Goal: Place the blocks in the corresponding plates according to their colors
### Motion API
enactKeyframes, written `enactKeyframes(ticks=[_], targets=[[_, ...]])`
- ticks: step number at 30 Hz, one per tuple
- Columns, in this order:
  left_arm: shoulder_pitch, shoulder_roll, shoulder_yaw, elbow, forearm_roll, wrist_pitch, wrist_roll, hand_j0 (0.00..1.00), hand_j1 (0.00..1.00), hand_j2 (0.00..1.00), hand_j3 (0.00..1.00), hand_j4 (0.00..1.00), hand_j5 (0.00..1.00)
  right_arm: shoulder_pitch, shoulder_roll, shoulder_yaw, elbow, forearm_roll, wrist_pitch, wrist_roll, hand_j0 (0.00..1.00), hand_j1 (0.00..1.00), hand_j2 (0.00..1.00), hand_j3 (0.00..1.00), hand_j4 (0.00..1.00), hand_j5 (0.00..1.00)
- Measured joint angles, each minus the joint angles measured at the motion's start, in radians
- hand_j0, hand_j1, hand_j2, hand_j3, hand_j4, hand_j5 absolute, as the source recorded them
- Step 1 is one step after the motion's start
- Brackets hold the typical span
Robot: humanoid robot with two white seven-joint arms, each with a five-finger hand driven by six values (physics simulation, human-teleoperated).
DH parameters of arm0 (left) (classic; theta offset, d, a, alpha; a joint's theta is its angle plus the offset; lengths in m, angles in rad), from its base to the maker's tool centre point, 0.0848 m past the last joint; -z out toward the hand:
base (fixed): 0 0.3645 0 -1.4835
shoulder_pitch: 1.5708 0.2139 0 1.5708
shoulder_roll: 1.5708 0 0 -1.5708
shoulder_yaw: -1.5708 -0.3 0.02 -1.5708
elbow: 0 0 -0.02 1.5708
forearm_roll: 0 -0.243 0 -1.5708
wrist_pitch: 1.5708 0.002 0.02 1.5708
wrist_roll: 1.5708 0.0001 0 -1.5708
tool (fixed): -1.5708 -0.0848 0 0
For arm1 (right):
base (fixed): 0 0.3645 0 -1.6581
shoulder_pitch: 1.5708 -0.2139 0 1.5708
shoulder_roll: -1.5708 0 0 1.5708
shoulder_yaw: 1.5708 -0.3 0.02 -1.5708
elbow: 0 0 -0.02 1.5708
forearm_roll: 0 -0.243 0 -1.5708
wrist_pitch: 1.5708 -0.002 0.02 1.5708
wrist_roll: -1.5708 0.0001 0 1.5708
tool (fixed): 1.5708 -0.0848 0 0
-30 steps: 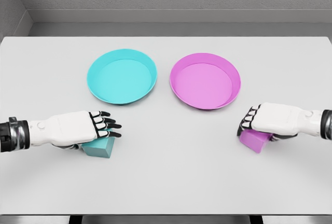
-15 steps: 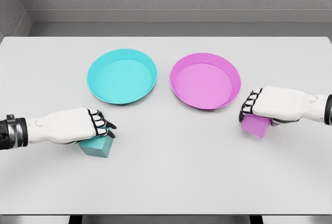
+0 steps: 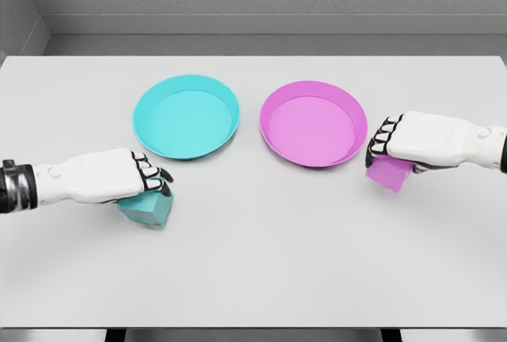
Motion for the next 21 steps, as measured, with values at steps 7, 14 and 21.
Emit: enactKeyframes(ticks=[7, 14, 21], targets=[[-0.066, -0.012, 0.005, 0.005, 0.018, 0.000, 0.001, 0.46, 0.46, 0.46, 0.46, 0.46, 0.46, -0.021, 0.021, 0.002, 0.000, 0.000, 0.138, 0.000, 0.60, 0.60, 0.60, 0.60, 0.60, 0.60], [-0.132, -0.070, 0.018, 0.031, 0.016, 0.000, -0.003, 0.46, 0.46, 0.46, 0.46, 0.46, 0.46, -0.037, 0.052, 0.008, 0.001, 0.002, 0.264, 0.001, 0.60, 0.60, 0.60, 0.60, 0.60, 0.60], [-0.209, -0.194, 0.017, 0.155, -0.033, -0.001, -0.009, 0.46, 0.46, 0.46, 0.46, 0.46, 0.46, -0.092, 0.096, 0.029, 0.001, 0.005, 0.318, 0.002, 0.60, 0.60, 0.60, 0.60, 0.60, 0.60]])
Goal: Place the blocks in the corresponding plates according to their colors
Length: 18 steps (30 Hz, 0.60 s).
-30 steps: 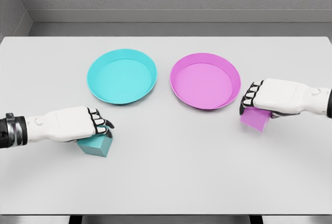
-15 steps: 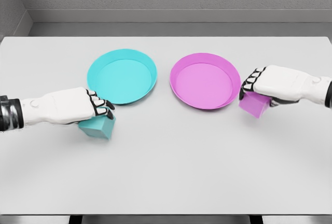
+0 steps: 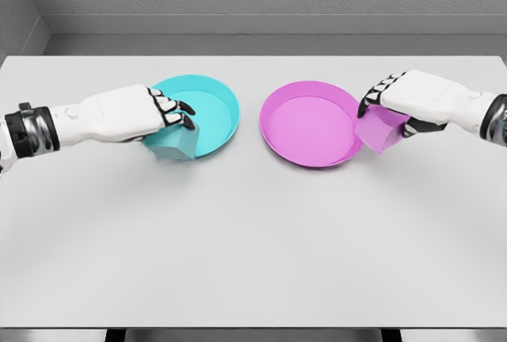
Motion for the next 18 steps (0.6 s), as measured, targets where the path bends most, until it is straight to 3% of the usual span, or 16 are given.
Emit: enactKeyframes(ticks=[14, 16, 17, 18], targets=[[-0.143, -0.269, -0.014, 0.390, -0.177, 0.000, -0.002, 0.48, 0.48, 0.48, 0.48, 0.48, 0.48, -0.094, 0.088, 0.100, 0.003, 0.003, 0.103, 0.003, 0.60, 0.60, 0.60, 0.60, 0.60, 0.60], [-0.144, -0.293, -0.015, 0.427, -0.197, -0.001, -0.002, 0.54, 0.54, 0.54, 0.54, 0.54, 0.54, -0.115, 0.104, 0.118, 0.005, 0.003, 0.114, 0.003, 0.60, 0.60, 0.60, 0.60, 0.60, 0.60], [-0.144, -0.302, -0.015, 0.439, -0.207, -0.001, -0.002, 0.64, 0.64, 0.64, 0.64, 0.64, 0.64, -0.130, 0.112, 0.133, 0.006, 0.004, 0.125, 0.003, 0.60, 0.60, 0.60, 0.60, 0.60, 0.60], [-0.147, -0.309, -0.015, 0.448, -0.214, -0.001, -0.001, 0.67, 0.67, 0.67, 0.67, 0.67, 0.67, -0.137, 0.122, 0.148, 0.010, 0.004, 0.134, 0.003, 0.60, 0.60, 0.60, 0.60, 0.60, 0.60]])
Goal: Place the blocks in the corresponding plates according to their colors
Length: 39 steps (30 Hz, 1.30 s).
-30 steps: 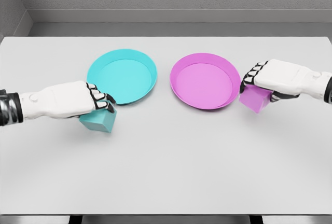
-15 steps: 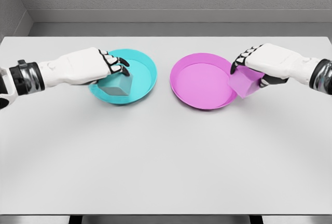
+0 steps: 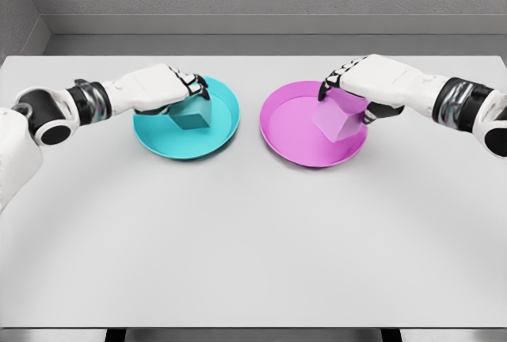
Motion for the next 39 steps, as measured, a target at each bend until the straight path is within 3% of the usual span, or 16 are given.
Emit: enactKeyframes(ticks=[3, 7, 15, 16, 17, 23, 28, 32, 35, 39], targets=[[-0.002, -0.010, 0.000, 0.014, -0.011, 0.000, 0.001, 0.87, 0.87, 0.87, 0.87, 0.87, 0.87, -0.021, 0.027, 0.031, 0.015, 0.000, 0.033, 0.000, 0.60, 0.60, 0.60, 0.60, 0.60, 0.60], [-0.003, -0.014, 0.000, 0.020, -0.013, 0.001, 0.000, 1.00, 1.00, 1.00, 1.00, 1.00, 1.00, -0.029, 0.045, 0.062, 0.025, 0.000, 0.104, -0.001, 0.59, 0.59, 0.59, 0.59, 0.59, 0.59], [-0.015, 0.002, 0.002, 0.015, -0.006, 0.001, 0.001, 1.00, 1.00, 1.00, 1.00, 1.00, 1.00, -0.029, 0.060, 0.074, 0.031, 0.000, 0.187, -0.002, 0.58, 0.58, 0.58, 0.58, 0.58, 0.58], [-0.014, 0.009, 0.002, 0.013, -0.004, 0.001, 0.002, 1.00, 1.00, 1.00, 1.00, 1.00, 1.00, -0.029, 0.063, 0.074, 0.031, 0.000, 0.191, -0.002, 0.74, 0.74, 0.74, 0.74, 0.74, 0.74], [-0.014, 0.018, 0.003, 0.008, -0.002, 0.001, 0.002, 1.00, 1.00, 1.00, 1.00, 1.00, 1.00, -0.029, 0.065, 0.075, 0.031, -0.001, 0.194, -0.002, 1.00, 1.00, 1.00, 1.00, 1.00, 1.00], [0.005, 0.126, 0.007, -0.099, 0.063, 0.001, 0.004, 1.00, 1.00, 1.00, 1.00, 1.00, 1.00, -0.029, 0.072, 0.080, 0.029, -0.002, 0.218, -0.004, 1.00, 1.00, 1.00, 1.00, 1.00, 1.00], [0.084, 0.272, 0.013, -0.221, 0.163, 0.001, 0.006, 1.00, 1.00, 1.00, 1.00, 1.00, 1.00, -0.029, 0.072, 0.082, 0.026, -0.002, 0.219, -0.004, 1.00, 1.00, 1.00, 1.00, 1.00, 1.00], [0.166, 0.391, 0.031, -0.297, 0.253, 0.001, 0.007, 1.00, 1.00, 1.00, 1.00, 1.00, 1.00, -0.029, 0.061, 0.059, 0.004, -0.007, 0.189, -0.004, 1.00, 1.00, 1.00, 1.00, 1.00, 1.00], [0.287, 0.456, 0.109, -0.323, 0.310, 0.000, 0.007, 1.00, 1.00, 1.00, 1.00, 1.00, 1.00, -0.012, 0.027, -0.006, -0.005, -0.012, 0.086, -0.004, 1.00, 1.00, 1.00, 1.00, 1.00, 1.00], [0.293, 0.498, 0.171, -0.350, 0.340, 0.001, 0.007, 1.00, 1.00, 1.00, 1.00, 1.00, 1.00, 0.095, -0.037, -0.130, -0.009, -0.040, -0.090, -0.004, 1.00, 1.00, 1.00, 1.00, 1.00, 1.00]])
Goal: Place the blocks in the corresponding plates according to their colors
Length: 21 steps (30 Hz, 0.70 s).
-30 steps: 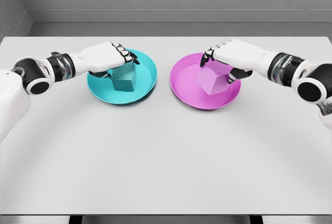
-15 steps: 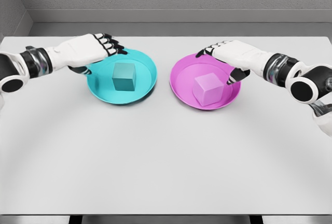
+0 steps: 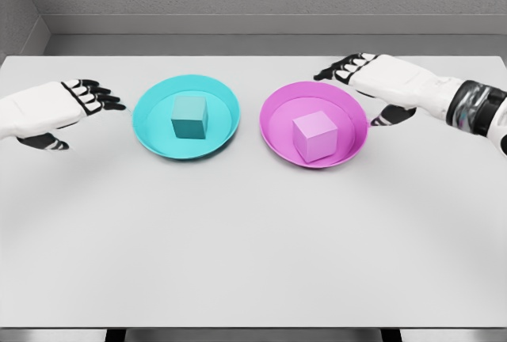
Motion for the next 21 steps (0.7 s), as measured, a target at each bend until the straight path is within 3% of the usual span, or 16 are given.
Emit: enactKeyframes(ticks=[4, 9, 13, 21], targets=[[0.014, 0.013, 0.016, -0.014, 0.007, 0.000, -0.002, 1.00, 1.00, 1.00, 1.00, 1.00, 1.00, 0.054, -0.058, -0.092, 0.001, -0.037, -0.159, -0.001, 1.00, 1.00, 1.00, 1.00, 1.00, 1.00], [0.015, 0.019, 0.022, -0.026, 0.010, 0.000, -0.002, 1.00, 1.00, 1.00, 1.00, 1.00, 1.00, 0.213, -0.114, -0.239, 0.005, -0.093, -0.318, -0.001, 1.00, 1.00, 1.00, 1.00, 1.00, 1.00], [0.015, 0.020, 0.023, -0.028, 0.010, 0.000, -0.003, 1.00, 1.00, 1.00, 1.00, 1.00, 1.00, 0.308, -0.143, -0.338, 0.017, -0.109, -0.362, -0.004, 1.00, 1.00, 1.00, 1.00, 1.00, 1.00], [0.015, 0.020, 0.023, -0.029, 0.010, 0.000, -0.004, 1.00, 1.00, 1.00, 1.00, 1.00, 1.00, 0.348, -0.159, -0.407, 0.074, -0.116, -0.376, -0.007, 1.00, 1.00, 1.00, 1.00, 1.00, 1.00]])
